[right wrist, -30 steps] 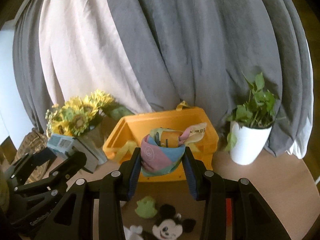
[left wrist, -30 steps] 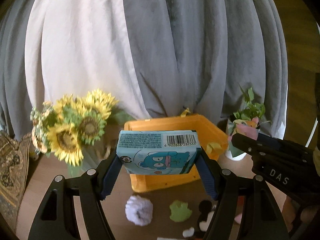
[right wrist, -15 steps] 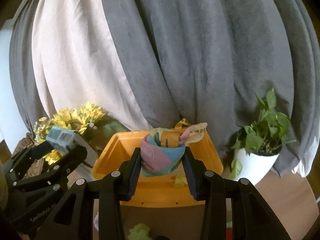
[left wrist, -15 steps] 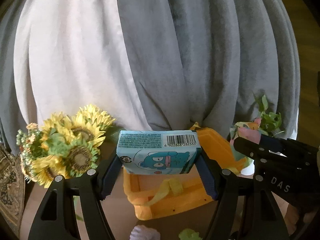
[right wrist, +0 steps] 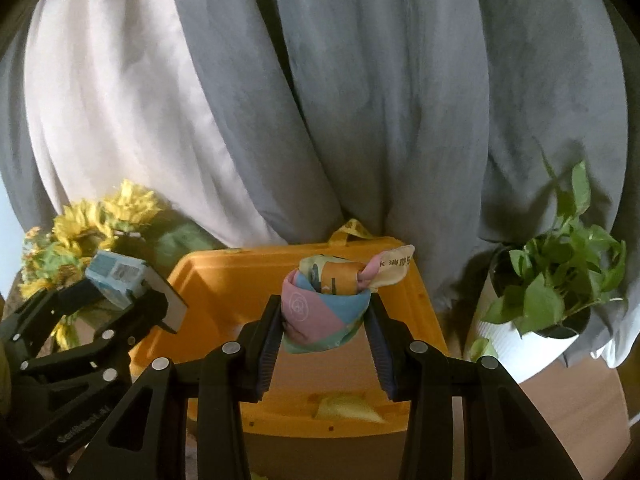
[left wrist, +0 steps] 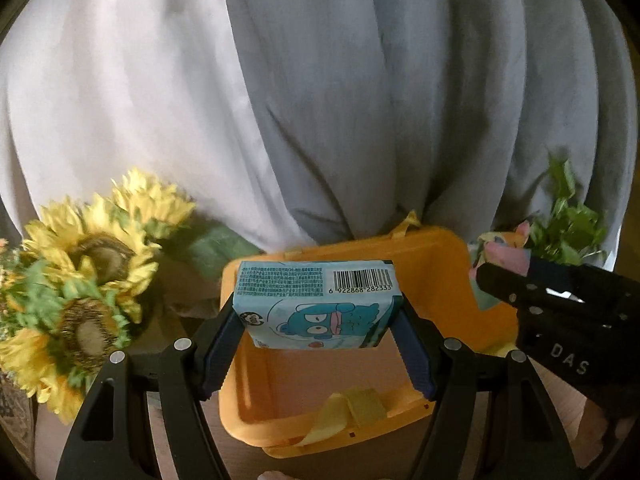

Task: Organize soft objects
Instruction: 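Open both tools to drop the tissue pack and pouch into the crate, then move both tools back toward the Mickey plush and pink sponge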

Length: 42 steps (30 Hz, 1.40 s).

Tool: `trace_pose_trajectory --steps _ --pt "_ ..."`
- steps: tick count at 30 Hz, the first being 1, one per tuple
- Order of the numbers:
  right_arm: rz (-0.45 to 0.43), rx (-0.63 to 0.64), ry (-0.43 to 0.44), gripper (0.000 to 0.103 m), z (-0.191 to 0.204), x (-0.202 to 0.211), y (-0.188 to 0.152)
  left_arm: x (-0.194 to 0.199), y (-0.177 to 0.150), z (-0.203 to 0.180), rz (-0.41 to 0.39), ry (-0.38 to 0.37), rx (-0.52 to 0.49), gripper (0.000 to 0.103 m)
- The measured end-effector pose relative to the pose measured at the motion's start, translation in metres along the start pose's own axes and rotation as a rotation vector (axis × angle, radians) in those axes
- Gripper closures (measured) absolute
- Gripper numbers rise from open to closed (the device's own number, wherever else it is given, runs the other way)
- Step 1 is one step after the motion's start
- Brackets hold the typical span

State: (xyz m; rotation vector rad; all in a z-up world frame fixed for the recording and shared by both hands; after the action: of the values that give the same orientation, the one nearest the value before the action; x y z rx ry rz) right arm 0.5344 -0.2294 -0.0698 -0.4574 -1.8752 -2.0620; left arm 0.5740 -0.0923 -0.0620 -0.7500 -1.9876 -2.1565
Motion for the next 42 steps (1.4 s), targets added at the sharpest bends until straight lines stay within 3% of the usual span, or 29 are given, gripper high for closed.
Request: trace_pose_trajectory --steps 12,15,17,20,28,32,42 --pt "0.12 0.016 -0.016 0.059 -0.008 -0.039 -0.015 -0.041 -0.024 0.001 0.136 -0.012 -0.009 0.03" --pt "0.134 0.019 -0.03 0.052 -0.01 -0.042 -0.019 -0.043 -0.025 0.002 0.134 0.006 -0.011 0.018" --pt "0.134 0.018 -0.042 0.042 -0.012 -0.043 -0.02 -0.042 -0.022 0.004 0.121 0.018 -0.019 0.015" --pt "0.131 0.017 -0.056 0.041 -0.015 -0.042 -0.019 -0.037 -0.018 0.004 0.108 0.027 -0.025 0.014" --pt "0.077 -0.009 -0.099 0.041 -0.024 -0.012 -0.01 0.004 -0.008 0.003 0.05 0.039 0.0 0.012" --pt "0.025 -0.005 -0.116 0.034 -0.024 0.018 -0.004 0.032 -0.004 0.003 0.01 0.048 0.004 0.01" --pt "-0.068 -0.015 -0.145 0.032 -0.018 0.093 -0.006 0.102 -0.006 -0.002 -0.054 0.048 0.02 0.007"
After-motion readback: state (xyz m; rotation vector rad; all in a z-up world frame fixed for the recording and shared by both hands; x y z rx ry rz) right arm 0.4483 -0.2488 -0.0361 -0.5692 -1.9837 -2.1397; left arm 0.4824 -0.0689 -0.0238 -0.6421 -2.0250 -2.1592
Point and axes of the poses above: each gripper's, at about its wrist camera, not at the fingertips, and x roughly against the way its jaws point, z to its left, y to its top, the point moved 9 cm from there along -x, roughly the way its jaws point, and after that the axes turned 9 degrees about -z, right-handed, at the moved point
